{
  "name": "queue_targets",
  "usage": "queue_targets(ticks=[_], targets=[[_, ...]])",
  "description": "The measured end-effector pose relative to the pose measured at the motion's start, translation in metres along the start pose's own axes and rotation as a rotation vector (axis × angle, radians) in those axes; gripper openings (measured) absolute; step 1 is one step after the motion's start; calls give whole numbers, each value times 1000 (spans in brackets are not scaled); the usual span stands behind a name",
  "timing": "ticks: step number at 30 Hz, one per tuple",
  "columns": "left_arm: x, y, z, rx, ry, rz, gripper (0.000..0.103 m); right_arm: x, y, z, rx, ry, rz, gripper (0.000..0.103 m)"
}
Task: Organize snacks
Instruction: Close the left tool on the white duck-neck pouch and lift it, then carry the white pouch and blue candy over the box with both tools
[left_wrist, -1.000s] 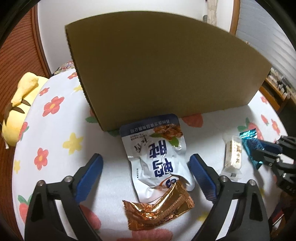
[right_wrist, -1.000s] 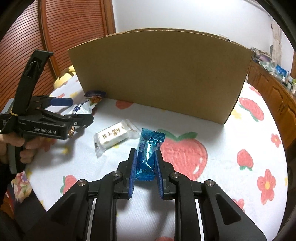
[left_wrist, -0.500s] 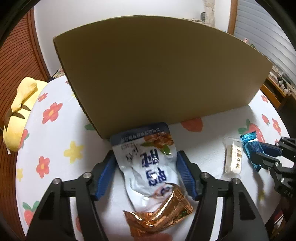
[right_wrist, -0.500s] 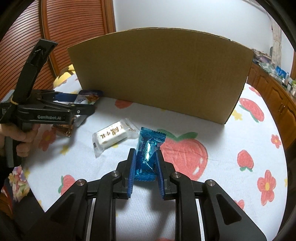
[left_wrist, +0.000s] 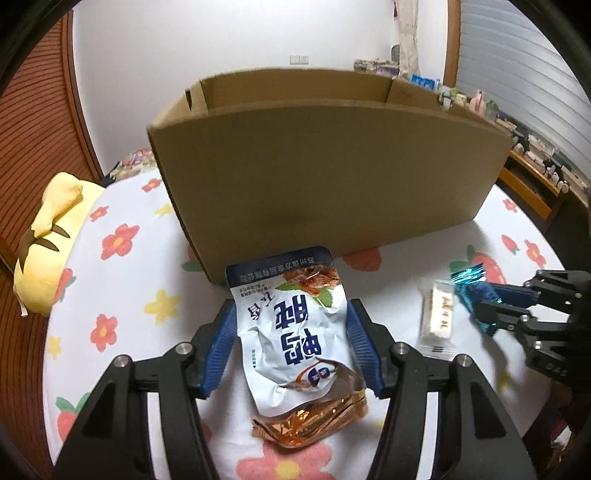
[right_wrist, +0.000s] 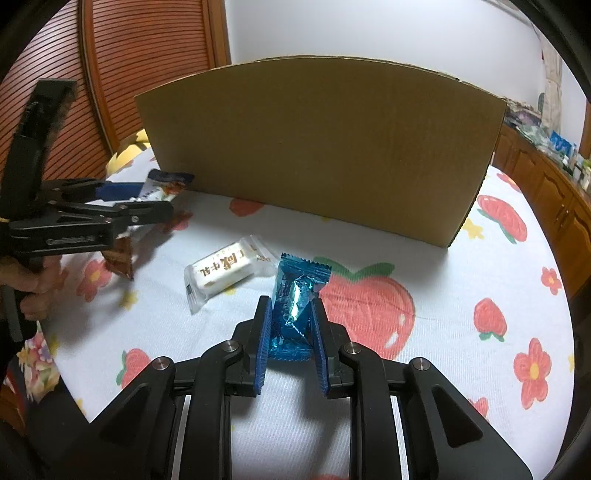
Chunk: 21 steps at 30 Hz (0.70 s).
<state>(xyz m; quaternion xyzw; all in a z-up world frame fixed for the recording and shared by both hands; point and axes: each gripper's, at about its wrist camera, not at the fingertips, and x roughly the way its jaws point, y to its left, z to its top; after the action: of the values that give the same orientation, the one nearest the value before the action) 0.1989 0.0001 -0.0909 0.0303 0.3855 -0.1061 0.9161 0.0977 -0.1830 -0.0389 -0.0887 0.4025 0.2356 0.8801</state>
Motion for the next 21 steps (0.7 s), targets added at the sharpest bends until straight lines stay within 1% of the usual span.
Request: queue_targets(ticks=[8, 17, 21], targets=[[-24, -5, 8, 5, -56, -30, 59, -3, -2, -1, 7, -18, 5, 17], [-45, -18, 17, 30, -106, -54, 59, -16, -14, -3, 70, -95, 16, 16], [-54, -22, 25, 36, -135, -59, 59, -20, -17, -2, 72, -118, 9, 16]])
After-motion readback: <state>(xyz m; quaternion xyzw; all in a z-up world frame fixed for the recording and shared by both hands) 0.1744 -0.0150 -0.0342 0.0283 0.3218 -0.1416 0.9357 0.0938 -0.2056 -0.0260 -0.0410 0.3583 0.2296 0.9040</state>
